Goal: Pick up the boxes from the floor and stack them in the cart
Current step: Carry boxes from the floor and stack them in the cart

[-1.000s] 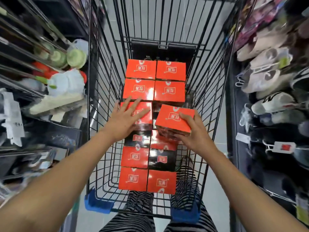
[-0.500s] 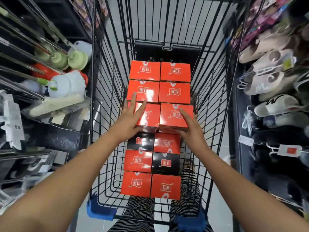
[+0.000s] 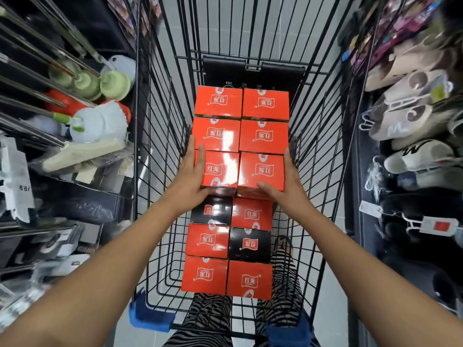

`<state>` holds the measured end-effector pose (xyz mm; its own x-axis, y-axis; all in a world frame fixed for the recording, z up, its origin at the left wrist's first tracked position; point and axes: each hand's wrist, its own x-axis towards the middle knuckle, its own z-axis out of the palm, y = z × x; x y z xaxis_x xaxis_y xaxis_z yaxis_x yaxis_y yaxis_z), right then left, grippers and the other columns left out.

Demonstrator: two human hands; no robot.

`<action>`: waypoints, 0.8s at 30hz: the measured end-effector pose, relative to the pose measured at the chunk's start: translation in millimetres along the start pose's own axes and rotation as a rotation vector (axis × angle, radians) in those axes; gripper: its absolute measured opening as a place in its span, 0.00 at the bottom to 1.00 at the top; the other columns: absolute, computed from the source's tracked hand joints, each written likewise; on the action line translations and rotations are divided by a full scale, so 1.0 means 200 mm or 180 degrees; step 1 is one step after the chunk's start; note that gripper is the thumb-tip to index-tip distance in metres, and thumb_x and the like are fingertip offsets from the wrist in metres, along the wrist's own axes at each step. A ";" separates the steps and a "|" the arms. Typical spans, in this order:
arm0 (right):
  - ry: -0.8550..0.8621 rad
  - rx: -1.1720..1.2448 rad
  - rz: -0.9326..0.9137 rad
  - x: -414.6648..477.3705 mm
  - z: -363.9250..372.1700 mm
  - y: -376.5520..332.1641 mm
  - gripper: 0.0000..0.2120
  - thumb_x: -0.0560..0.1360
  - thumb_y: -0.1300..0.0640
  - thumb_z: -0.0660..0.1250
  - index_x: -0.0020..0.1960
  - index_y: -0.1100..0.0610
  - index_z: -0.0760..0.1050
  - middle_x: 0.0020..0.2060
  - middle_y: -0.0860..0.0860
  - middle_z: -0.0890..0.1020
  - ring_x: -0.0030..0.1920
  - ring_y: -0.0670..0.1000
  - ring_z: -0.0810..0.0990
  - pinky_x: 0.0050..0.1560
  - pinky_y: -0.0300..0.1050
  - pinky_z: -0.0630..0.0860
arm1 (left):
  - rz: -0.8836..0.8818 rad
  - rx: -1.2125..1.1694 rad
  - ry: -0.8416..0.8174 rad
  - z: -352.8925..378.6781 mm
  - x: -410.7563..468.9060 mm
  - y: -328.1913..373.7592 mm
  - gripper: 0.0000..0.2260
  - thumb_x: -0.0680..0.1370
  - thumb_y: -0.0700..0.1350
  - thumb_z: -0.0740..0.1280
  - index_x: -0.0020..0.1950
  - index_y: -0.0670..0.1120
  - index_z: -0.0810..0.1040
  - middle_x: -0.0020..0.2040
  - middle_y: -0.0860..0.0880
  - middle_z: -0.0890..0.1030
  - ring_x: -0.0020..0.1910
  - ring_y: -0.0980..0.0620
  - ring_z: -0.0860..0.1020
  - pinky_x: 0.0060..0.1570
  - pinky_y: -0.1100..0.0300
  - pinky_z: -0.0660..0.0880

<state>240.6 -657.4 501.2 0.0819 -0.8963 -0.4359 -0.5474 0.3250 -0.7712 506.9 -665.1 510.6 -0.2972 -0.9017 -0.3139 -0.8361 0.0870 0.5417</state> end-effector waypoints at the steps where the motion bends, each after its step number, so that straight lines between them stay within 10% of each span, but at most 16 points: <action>1: -0.0039 0.0008 -0.0020 0.00 0.00 0.01 0.53 0.61 0.24 0.64 0.73 0.32 0.34 0.77 0.52 0.56 0.75 0.53 0.58 0.72 0.62 0.63 | 0.0034 -0.0008 0.0007 0.00 0.00 0.00 0.53 0.74 0.44 0.73 0.74 0.48 0.27 0.73 0.50 0.24 0.77 0.47 0.38 0.73 0.45 0.59; 9: -0.0294 -0.0519 -0.0130 0.02 -0.03 -0.02 0.55 0.65 0.24 0.60 0.76 0.44 0.30 0.75 0.59 0.57 0.75 0.58 0.59 0.72 0.61 0.61 | -0.0061 0.0330 -0.0033 -0.02 -0.01 0.02 0.51 0.75 0.49 0.72 0.76 0.44 0.32 0.74 0.47 0.26 0.77 0.45 0.47 0.70 0.59 0.59; 14: -0.0439 -0.1048 0.0058 -0.02 -0.08 -0.09 0.51 0.73 0.37 0.64 0.76 0.49 0.29 0.75 0.62 0.56 0.74 0.61 0.60 0.72 0.59 0.62 | -0.0339 0.1075 -0.0135 -0.07 -0.02 0.11 0.50 0.74 0.59 0.69 0.77 0.42 0.35 0.76 0.40 0.32 0.77 0.39 0.49 0.74 0.47 0.55; 24: -0.0873 -0.3289 -0.0953 -0.28 -0.13 -0.32 0.36 0.78 0.35 0.54 0.76 0.57 0.52 0.75 0.64 0.56 0.74 0.65 0.56 0.71 0.65 0.59 | -0.1324 0.1276 0.0316 -0.01 -0.40 0.39 0.42 0.76 0.67 0.56 0.79 0.42 0.45 0.78 0.38 0.50 0.77 0.40 0.49 0.74 0.45 0.52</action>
<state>249.3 -636.6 587.5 0.4387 -0.7578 -0.4831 -0.8951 -0.4160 -0.1604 466.1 -586.6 579.1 0.1218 -0.9281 -0.3519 -0.9881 -0.1468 0.0451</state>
